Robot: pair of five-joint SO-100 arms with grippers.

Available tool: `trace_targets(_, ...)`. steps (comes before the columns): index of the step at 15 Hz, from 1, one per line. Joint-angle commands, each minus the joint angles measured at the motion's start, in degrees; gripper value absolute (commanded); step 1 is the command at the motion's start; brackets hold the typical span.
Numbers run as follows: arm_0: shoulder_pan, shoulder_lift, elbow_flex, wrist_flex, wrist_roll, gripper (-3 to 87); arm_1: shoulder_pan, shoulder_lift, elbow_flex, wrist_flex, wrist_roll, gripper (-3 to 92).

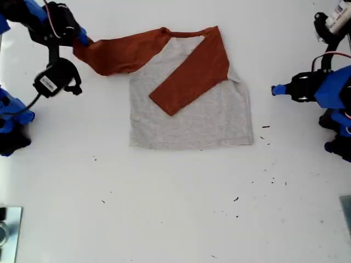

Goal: Fold t shirt

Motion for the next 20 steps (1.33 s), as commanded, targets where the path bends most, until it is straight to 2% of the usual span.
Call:
trace_targets(1,18.02,-4.83,-13.8,-3.25,-4.66,-0.4,-0.62,0.79,1.76,0.44,-1.58,3.3)
trace_targets(3,28.56,-18.28,-29.97,-4.04,-5.8,-0.4,-0.62,0.79,1.85,0.44,-1.49,3.3)
trace_targets(6,35.86,-36.12,-50.63,-2.72,-3.78,-0.4,-0.62,0.79,1.85,0.44,-1.49,3.3)
trace_targets(7,36.56,-39.73,-55.2,-2.72,-1.67,12.9,-0.62,0.79,1.85,0.44,-1.41,3.3)
trace_targets(8,36.65,-41.22,-57.66,-2.9,-0.53,30.1,-0.62,0.79,1.85,0.44,-1.41,3.3)
trace_targets(11,33.84,-34.63,-59.41,0.44,4.31,31.4,-0.62,0.79,1.85,0.44,-1.41,3.3)
trace_targets(12,32.96,-29.71,-57.57,2.37,5.27,26.8,-0.62,0.79,1.85,0.35,-1.41,3.3)
trace_targets(13,32.17,-22.68,-50.27,1.76,5.1,22.2,-0.62,0.79,1.85,0.35,-1.41,3.3)
trace_targets(14,31.55,-12.66,-35.95,-2.72,4.31,22.7,-0.62,0.79,1.85,0.35,-1.49,3.3)
trace_targets(15,30.94,0.18,-16.35,-10.02,1.41,18.5,-0.62,0.79,1.85,0.35,-1.49,3.3)
trace_targets(17,30.94,24.52,19.25,-20.74,-6.06,7.8,-0.62,0.79,1.85,0.35,-1.41,3.3)
trace_targets(19,32.7,37.27,39.02,-24.17,-13.54,4.3,-0.62,0.79,1.93,0.35,-1.23,3.3)
trace_targets(20,33.93,43.24,45.18,-23.55,-16.35,-0.1,-0.62,0.79,1.93,0.35,-1.05,3.3)
